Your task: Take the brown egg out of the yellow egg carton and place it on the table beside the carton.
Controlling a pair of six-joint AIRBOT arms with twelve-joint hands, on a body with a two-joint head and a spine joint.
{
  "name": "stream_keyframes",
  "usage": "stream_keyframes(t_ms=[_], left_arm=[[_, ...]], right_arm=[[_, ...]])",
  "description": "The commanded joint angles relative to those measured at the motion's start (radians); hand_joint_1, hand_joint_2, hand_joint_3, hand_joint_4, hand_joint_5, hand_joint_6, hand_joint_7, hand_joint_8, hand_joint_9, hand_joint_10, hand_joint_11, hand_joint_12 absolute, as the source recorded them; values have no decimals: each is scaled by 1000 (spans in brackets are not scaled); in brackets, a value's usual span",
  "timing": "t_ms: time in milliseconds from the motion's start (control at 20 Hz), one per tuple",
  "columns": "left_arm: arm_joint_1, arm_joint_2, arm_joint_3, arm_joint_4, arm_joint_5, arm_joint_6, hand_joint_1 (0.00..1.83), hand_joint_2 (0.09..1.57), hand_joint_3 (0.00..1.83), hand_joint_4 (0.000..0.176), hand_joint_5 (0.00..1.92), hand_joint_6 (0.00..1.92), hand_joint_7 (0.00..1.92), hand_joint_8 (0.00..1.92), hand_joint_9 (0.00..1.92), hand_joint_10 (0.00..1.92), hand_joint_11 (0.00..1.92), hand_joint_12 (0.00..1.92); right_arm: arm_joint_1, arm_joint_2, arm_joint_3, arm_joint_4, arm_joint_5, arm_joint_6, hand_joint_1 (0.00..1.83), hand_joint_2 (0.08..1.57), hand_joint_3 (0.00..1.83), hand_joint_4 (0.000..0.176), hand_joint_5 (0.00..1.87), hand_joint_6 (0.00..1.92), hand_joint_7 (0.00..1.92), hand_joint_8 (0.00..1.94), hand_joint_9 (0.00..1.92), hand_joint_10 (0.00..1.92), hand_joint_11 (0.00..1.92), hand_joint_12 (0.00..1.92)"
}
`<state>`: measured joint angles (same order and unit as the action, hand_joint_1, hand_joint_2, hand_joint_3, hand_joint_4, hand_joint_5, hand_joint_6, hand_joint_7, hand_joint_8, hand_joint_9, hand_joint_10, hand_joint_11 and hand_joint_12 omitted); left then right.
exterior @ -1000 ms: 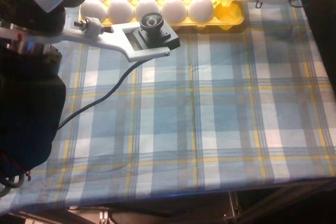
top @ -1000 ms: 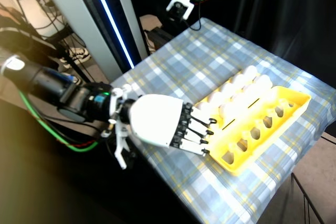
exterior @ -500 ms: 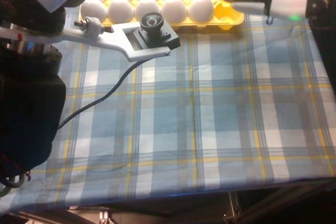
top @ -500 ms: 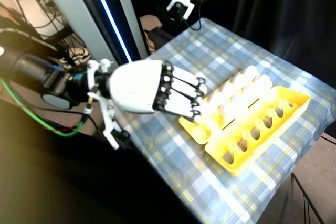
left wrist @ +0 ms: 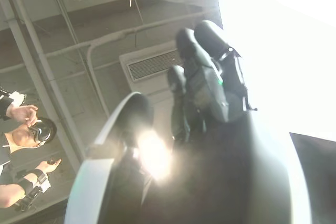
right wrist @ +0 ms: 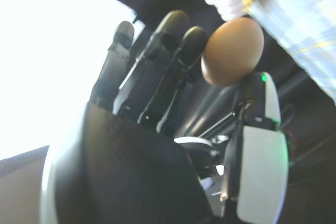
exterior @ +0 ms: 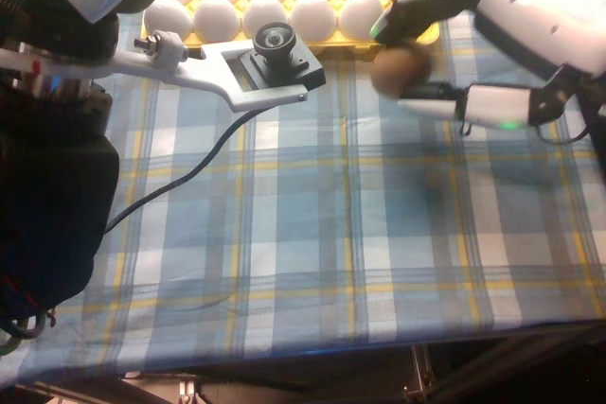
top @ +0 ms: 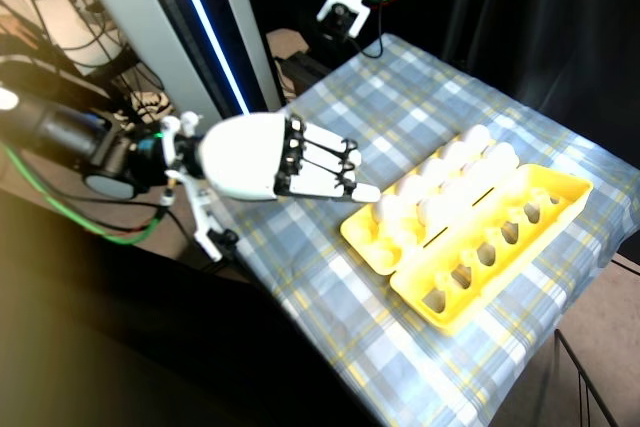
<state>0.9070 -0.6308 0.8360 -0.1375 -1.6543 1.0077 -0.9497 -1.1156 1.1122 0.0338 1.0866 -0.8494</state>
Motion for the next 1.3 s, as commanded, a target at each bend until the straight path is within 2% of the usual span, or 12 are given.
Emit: stream_keyframes(t_ms=[0, 300, 350, 400, 450, 550, 700, 950, 1100, 1150, 1200, 1250], left_arm=[[-19, -4, -9, 39, -82, -10, 629, 1571, 175, 0, 339, 456, 348, 1, 615, 12, 136, 1271], [-19, -5, -9, 39, -82, -10, 677, 1571, 228, 0, 426, 294, 357, 0, 629, 0, 213, 1219], [-19, -5, -9, 39, -82, -10, 704, 1571, 219, 0, 434, 274, 356, 0, 662, 13, 232, 1235], [-19, -5, -9, 39, -82, -10, 727, 1571, 213, 0, 440, 247, 344, 0, 657, 8, 245, 1222], [-19, -5, -9, 39, -82, -10, 759, 1571, 207, 0, 423, 236, 380, 7, 710, 25, 292, 1213], [-19, -5, -9, 39, -82, -10, 719, 1571, 161, 0, 402, 221, 383, 2, 744, 30, 376, 1206], [-19, -5, -9, 39, -82, -10, 830, 1571, 243, 0, 371, 195, 255, 0, 627, 0, 394, 1197], [-19, -5, -9, 39, -82, -10, 674, 1571, 205, 0, 454, 170, 365, 8, 721, 21, 334, 1206], [-19, -5, -9, 39, -82, -10, 565, 1571, 211, 0, 476, 147, 319, 2, 578, 19, 202, 1224], [-19, -5, -9, 39, -82, -10, 580, 1571, 225, 0, 463, 154, 369, 9, 640, 40, 133, 1279], [-19, -5, -9, 39, -82, -10, 551, 1571, 204, 0, 464, 171, 353, 1, 614, 23, 117, 1271], [-19, -5, -9, 39, -82, -10, 525, 1571, 176, 0, 471, 191, 352, 1, 584, 7, 134, 1248]], right_arm=[[11, -5, 5, 5, 128, 3, 1259, 1100, 0, 0, 880, 1000, 1163, 810, 1043, 5, 377, 51], [9, -57, 42, 4, 55, 3, 1235, 1121, 1, 0, 843, 1086, 1108, 875, 912, 0, 336, 20], [9, -59, 42, 5, 53, 3, 1057, 1157, 2, 39, 865, 1134, 1015, 343, 855, 0, 323, 12], [9, -61, 43, 5, 51, 3, 1013, 1164, 1, 86, 868, 1147, 1043, 116, 829, 4, 317, 8], [9, -61, 43, 5, 49, 3, 944, 1101, 0, 0, 741, 435, 1018, 32, 784, 0, 292, 4], [9, -61, 43, 8, 49, 3, 915, 1062, 0, 0, 746, 42, 943, 5, 745, 1, 280, 1], [9, -56, 40, 20, 59, 3, 830, 1070, 4, 0, 718, 1, 895, 0, 734, 1, 288, 5], [4, -19, 13, 54, 134, 2, 512, 1075, 3, 0, 586, 0, 649, 0, 515, 0, 214, 0], [-32, 24, -17, 120, 239, -18, 260, 1041, 0, 0, 466, 0, 539, 0, 395, 0, 138, 0], [-47, 45, -34, 145, 282, -38, 208, 1021, 0, 23, 413, 0, 467, 0, 334, 0, 117, 0], [-71, 74, -63, 174, 334, -71, 174, 1014, 0, 17, 378, 0, 423, 0, 314, 0, 128, 6], [-87, 92, -83, 191, 365, -94, 154, 997, 0, 36, 301, 0, 355, 0, 260, 0, 128, 6]])
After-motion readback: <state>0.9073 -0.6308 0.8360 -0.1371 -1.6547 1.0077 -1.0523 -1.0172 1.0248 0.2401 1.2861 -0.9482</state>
